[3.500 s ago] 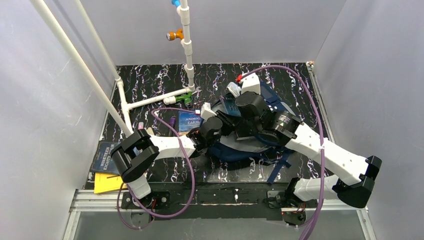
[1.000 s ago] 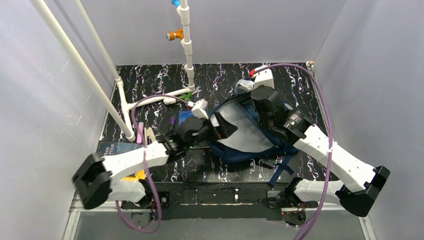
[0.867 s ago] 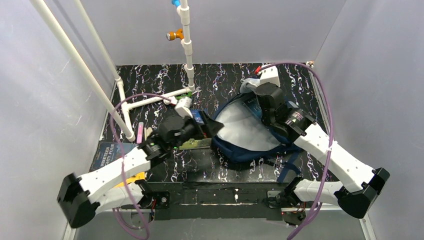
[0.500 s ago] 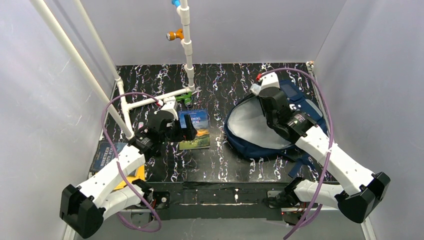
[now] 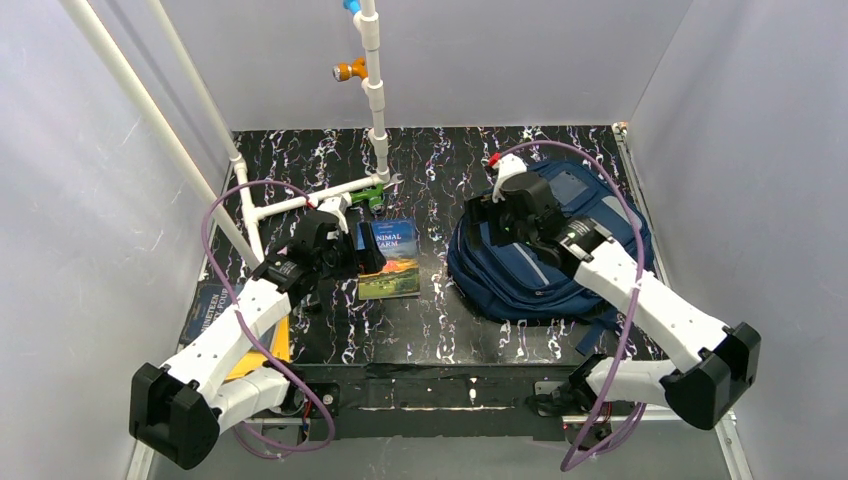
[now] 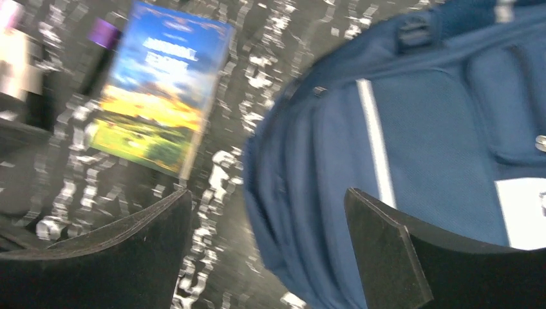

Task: Pack the student bag
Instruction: Pick up the book from the center of the board.

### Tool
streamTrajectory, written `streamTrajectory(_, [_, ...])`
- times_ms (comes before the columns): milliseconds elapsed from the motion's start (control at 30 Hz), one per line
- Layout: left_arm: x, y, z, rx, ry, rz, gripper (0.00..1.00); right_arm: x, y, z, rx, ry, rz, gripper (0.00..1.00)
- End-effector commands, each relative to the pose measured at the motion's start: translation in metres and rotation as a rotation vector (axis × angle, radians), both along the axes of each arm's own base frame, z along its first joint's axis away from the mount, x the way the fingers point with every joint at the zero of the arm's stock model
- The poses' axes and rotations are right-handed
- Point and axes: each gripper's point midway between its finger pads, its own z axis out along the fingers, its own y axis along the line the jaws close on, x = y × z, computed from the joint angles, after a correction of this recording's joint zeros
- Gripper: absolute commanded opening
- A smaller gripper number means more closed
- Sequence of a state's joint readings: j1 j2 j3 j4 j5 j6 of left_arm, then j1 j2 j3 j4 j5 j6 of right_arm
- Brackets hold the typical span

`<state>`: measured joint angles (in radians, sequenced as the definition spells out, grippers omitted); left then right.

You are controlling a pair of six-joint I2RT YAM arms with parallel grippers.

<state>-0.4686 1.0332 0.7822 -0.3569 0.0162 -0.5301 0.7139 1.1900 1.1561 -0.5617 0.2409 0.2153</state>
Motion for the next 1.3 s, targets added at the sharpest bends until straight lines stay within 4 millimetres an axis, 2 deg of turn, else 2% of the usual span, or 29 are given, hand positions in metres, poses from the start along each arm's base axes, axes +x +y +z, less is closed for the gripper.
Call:
streamTrajectory(0, [-0.004,-0.002,0.0,-0.034,0.045,-0.005,0.98,0.004,0.084,0.009,0.336,0.08,0.079,0.92])
streamTrajectory(100, [-0.008,-0.007,-0.001,-0.068,0.063,-0.019,0.98,-0.006,0.136,-0.026,0.41,0.219,0.103,0.9])
streamTrajectory(200, [-0.011,-0.007,0.001,-0.079,0.052,-0.025,0.98,-0.005,0.163,-0.059,0.435,0.347,0.051,0.85])
streamTrajectory(333, [-0.017,-0.005,0.0,-0.077,0.044,-0.033,0.98,-0.003,0.174,-0.103,0.424,0.456,-0.019,0.8])
streamTrajectory(400, [-0.02,-0.004,-0.004,-0.077,0.047,-0.043,0.98,-0.007,0.178,-0.126,0.425,0.513,-0.029,0.72])
streamTrajectory(567, [-0.025,-0.008,-0.012,-0.095,0.075,-0.056,0.98,-0.008,0.166,-0.165,0.367,0.531,-0.107,0.57])
streamTrajectory(700, [-0.026,-0.01,-0.014,-0.106,0.078,-0.068,0.98,-0.008,0.162,-0.184,0.345,0.545,-0.143,0.46])
streamTrajectory(833, [-0.025,-0.008,-0.015,-0.089,0.073,-0.067,0.98,-0.004,0.155,-0.195,0.328,0.52,-0.195,0.38])
streamTrajectory(867, [-0.025,-0.007,-0.014,-0.088,0.07,-0.066,0.98,-0.004,0.148,-0.2,0.318,0.511,-0.221,0.32])
streamTrajectory(1000, [-0.025,-0.008,-0.016,-0.087,0.07,-0.065,0.98,-0.002,0.151,-0.199,0.358,0.501,-0.23,0.19])
streamTrajectory(1133, [-0.021,-0.008,-0.022,-0.096,0.065,-0.049,0.98,-0.002,0.154,-0.191,0.39,0.495,-0.219,0.18])
streamTrajectory(1267, [-0.008,-0.011,-0.046,-0.095,0.069,-0.019,0.85,-0.004,0.152,-0.193,0.382,0.498,-0.215,0.24])
